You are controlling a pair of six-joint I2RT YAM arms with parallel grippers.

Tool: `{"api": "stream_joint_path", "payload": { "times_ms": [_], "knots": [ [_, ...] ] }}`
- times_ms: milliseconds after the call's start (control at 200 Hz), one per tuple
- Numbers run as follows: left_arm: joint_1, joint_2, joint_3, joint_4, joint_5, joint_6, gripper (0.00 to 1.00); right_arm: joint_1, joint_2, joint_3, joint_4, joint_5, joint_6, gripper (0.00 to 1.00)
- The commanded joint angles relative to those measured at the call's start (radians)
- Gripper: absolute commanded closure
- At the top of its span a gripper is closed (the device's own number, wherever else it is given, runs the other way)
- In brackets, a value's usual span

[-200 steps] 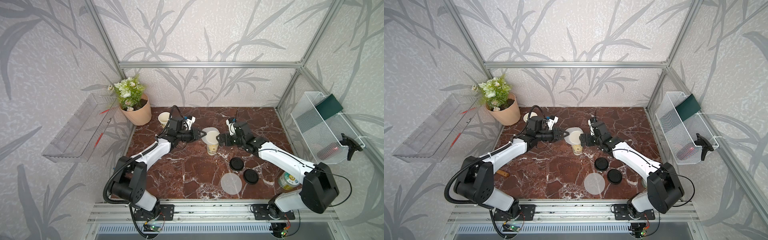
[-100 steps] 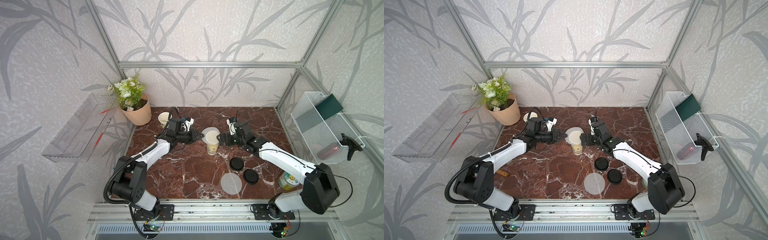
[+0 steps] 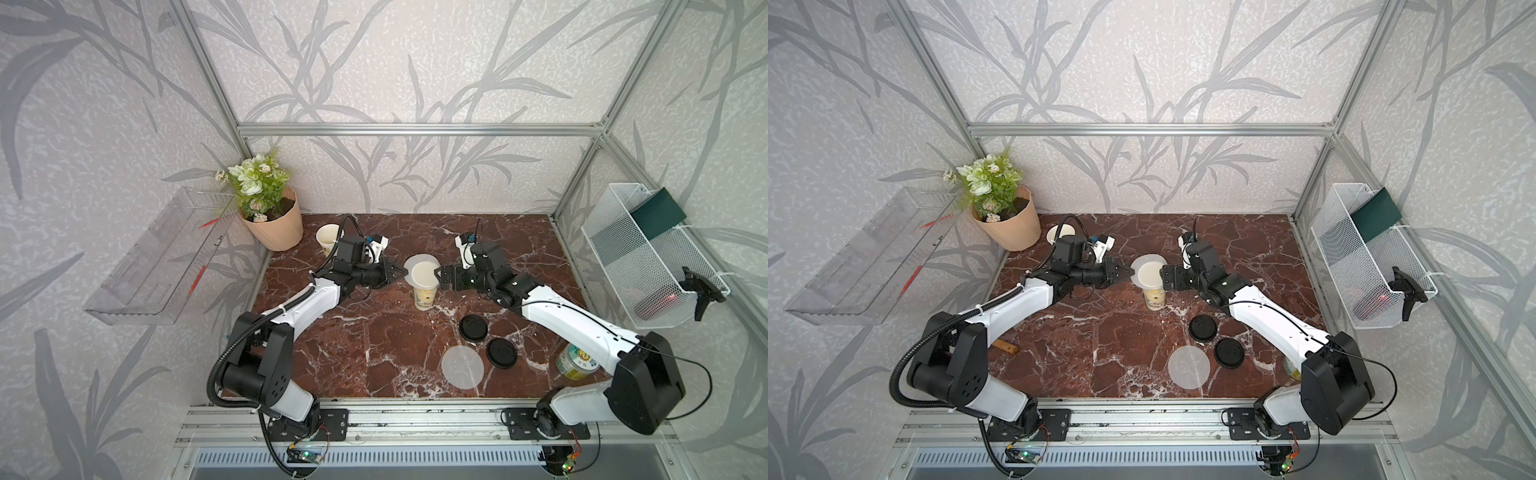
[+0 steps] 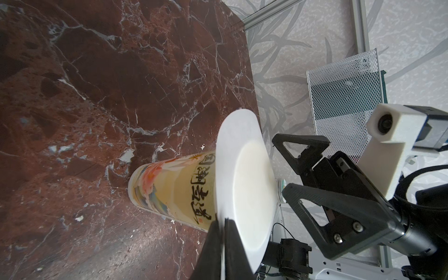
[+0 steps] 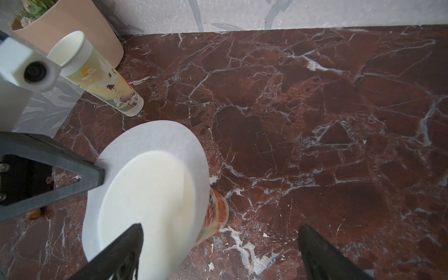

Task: Put the leak-proof paper on the milk tea cups
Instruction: Place the leak-proof paper at the cup.

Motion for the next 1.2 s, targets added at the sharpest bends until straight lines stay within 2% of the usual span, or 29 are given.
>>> {"api": "stream_joint_path", "payload": {
  "times_ms": [0,410,575,615,670,810,1040,1140,1195],
  "knots": [
    [-0.011,-0.002,0.011,0.011,0.018,0.008,0.94,-0.005,-0.016,0.001,0.010,0.007,-0.009,0.01],
    [-0.017,0.009,0.007,0.018,0.030,0.004,0.96,-0.013,-0.048,-0.023,0.005,0.014,-0.008,0.01],
    [-0.015,0.006,0.009,0.018,0.023,0.002,0.91,-0.014,-0.074,-0.039,-0.004,0.015,-0.008,0.01],
    [-0.014,0.006,0.012,0.018,0.024,0.003,0.88,-0.013,-0.083,-0.045,-0.007,0.016,-0.008,0.01],
    [-0.015,0.005,0.015,0.019,0.027,0.003,0.79,-0.013,-0.097,-0.056,-0.009,0.017,-0.007,0.01],
    [-0.014,0.001,0.016,0.018,0.028,0.003,0.70,-0.015,-0.138,-0.078,-0.028,0.033,-0.006,0.01],
    [-0.003,-0.009,0.009,0.010,0.023,0.006,0.66,-0.020,-0.218,-0.124,-0.087,0.057,-0.010,0.01],
    [0.006,-0.026,0.003,0.003,0.021,0.011,0.58,-0.022,-0.269,-0.165,-0.133,0.078,-0.011,0.01],
    [0.011,-0.039,-0.002,0.004,0.020,0.012,0.46,-0.022,-0.297,-0.200,-0.159,0.081,0.000,0.00]
  ]
}}
